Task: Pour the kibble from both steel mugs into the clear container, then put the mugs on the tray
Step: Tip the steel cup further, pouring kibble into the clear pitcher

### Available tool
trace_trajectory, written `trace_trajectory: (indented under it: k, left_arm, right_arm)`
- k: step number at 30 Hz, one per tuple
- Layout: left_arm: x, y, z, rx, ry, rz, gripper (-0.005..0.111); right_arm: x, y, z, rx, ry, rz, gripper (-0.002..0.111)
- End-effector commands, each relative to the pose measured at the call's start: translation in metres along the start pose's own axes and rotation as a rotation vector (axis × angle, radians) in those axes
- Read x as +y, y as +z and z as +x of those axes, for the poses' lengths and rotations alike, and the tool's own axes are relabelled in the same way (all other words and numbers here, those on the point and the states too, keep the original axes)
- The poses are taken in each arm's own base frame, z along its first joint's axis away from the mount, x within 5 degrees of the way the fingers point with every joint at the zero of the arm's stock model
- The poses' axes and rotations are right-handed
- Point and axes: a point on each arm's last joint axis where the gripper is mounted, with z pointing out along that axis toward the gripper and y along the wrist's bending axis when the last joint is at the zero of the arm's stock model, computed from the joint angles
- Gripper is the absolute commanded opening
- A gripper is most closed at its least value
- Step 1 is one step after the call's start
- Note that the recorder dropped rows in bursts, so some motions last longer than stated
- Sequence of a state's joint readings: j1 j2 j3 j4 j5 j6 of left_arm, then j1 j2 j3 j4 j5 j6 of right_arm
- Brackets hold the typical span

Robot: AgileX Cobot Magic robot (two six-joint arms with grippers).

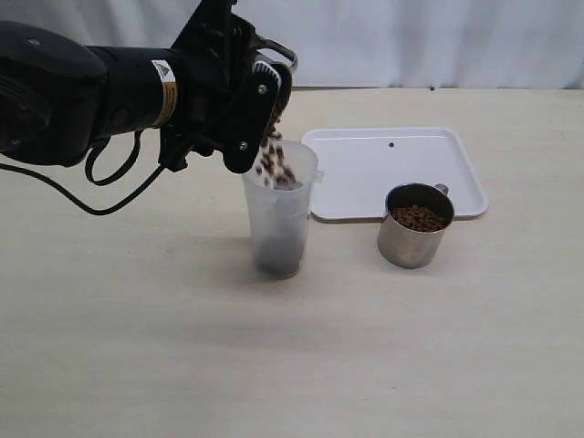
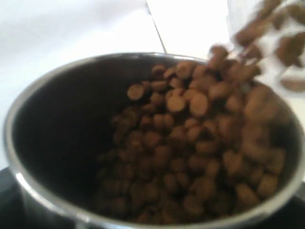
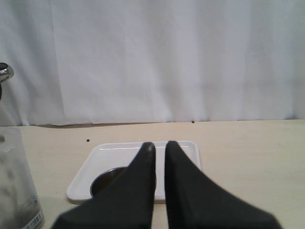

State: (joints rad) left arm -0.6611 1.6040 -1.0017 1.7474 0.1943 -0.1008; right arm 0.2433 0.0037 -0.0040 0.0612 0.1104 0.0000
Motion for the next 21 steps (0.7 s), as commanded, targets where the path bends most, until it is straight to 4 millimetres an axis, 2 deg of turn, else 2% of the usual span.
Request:
trace_trajectory:
  k: [1,21]
  left_arm:
    - [0.0054,-0.0018,0.0007,0.009,0.002,-0.017,0.000]
    - [0.0054,-0.0018,0.0003,0.006,0.043,-0.017,0.000]
  right_arm:
    - [0.0002,-0.0001,0.0008,-0.004,0.003,-0.005,0.005]
    - [0.0002,-0.0001,0.0008,-0.004,0.003,-0.005,0.005]
